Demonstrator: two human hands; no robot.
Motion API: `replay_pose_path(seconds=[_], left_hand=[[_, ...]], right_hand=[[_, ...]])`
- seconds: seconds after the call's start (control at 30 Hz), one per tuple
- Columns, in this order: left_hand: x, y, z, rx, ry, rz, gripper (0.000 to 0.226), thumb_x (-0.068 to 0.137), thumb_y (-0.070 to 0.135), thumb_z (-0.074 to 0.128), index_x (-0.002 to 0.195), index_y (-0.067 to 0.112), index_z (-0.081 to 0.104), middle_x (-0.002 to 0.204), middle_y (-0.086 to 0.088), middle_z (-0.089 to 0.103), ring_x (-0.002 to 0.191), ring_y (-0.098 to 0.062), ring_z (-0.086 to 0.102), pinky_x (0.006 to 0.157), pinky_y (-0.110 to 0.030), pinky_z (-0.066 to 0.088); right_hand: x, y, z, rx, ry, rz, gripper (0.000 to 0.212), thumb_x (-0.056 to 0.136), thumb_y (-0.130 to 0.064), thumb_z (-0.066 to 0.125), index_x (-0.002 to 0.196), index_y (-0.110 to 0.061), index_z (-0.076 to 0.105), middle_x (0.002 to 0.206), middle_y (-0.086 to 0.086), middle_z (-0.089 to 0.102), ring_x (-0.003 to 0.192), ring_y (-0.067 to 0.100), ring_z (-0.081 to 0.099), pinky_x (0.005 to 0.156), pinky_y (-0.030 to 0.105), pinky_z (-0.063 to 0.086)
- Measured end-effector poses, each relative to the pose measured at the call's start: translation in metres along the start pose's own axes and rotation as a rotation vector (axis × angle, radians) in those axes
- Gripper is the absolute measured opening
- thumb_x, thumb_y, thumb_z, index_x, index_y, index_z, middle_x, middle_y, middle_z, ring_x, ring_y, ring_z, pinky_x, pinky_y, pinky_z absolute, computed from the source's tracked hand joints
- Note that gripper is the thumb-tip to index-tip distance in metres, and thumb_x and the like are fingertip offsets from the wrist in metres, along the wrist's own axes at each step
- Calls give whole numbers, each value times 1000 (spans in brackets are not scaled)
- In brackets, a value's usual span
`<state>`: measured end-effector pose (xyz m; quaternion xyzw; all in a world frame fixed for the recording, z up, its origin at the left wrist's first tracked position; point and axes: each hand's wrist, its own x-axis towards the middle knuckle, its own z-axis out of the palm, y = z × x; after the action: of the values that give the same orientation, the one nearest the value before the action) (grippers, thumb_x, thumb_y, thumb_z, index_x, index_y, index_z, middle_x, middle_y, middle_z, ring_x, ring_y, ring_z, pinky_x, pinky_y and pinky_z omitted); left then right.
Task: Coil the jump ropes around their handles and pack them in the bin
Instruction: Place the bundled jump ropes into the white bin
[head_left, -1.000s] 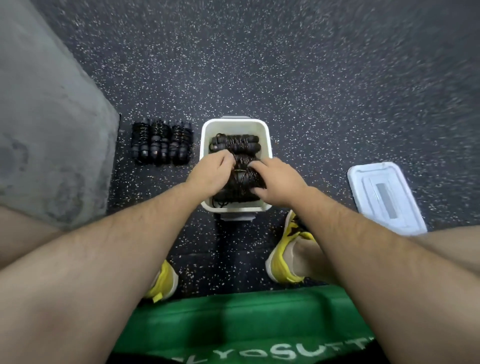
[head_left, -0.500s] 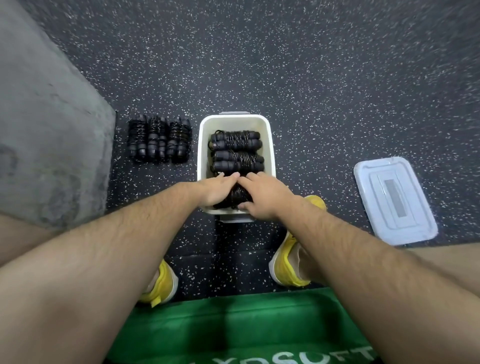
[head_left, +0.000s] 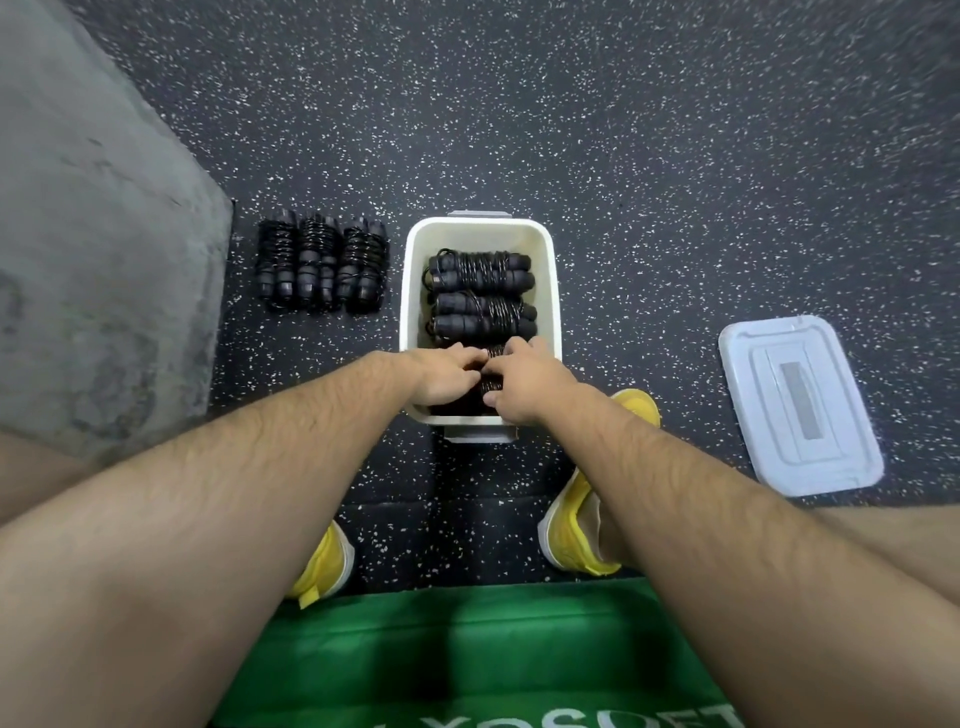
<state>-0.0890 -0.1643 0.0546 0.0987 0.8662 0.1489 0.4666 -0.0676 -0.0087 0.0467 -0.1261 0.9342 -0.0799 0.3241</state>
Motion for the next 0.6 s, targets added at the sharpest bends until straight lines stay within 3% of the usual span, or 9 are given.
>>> replay_pose_path(seconds=[0.17,0.27,0.6], left_hand=[[9,-9,10,196,11,8,60,106,37,37,159,43,8,169,-1,6,152,-29,22,123,-42,20],[17,-16,21,349,59,26,67,105,33,38,160,30,0,169,-4,4,156,-16,7,126,-37,7],[23,-13,33,326,257,43,61,100,43,54,155,38,28,164,2,29,153,-8,18,125,-38,12]], right_hand=[[4,-11,-3,-65,25,21,47,93,-41,61,136,-23,54,127,3,54,121,27,47,93,40,47],[9,-15,3,-81,28,27,45,90,-33,65,132,-20,56,123,4,54,117,28,48,88,39,48],[15,-5,10,18,-18,40,52,82,-31,78,130,-25,58,125,3,57,115,28,55,93,40,52]])
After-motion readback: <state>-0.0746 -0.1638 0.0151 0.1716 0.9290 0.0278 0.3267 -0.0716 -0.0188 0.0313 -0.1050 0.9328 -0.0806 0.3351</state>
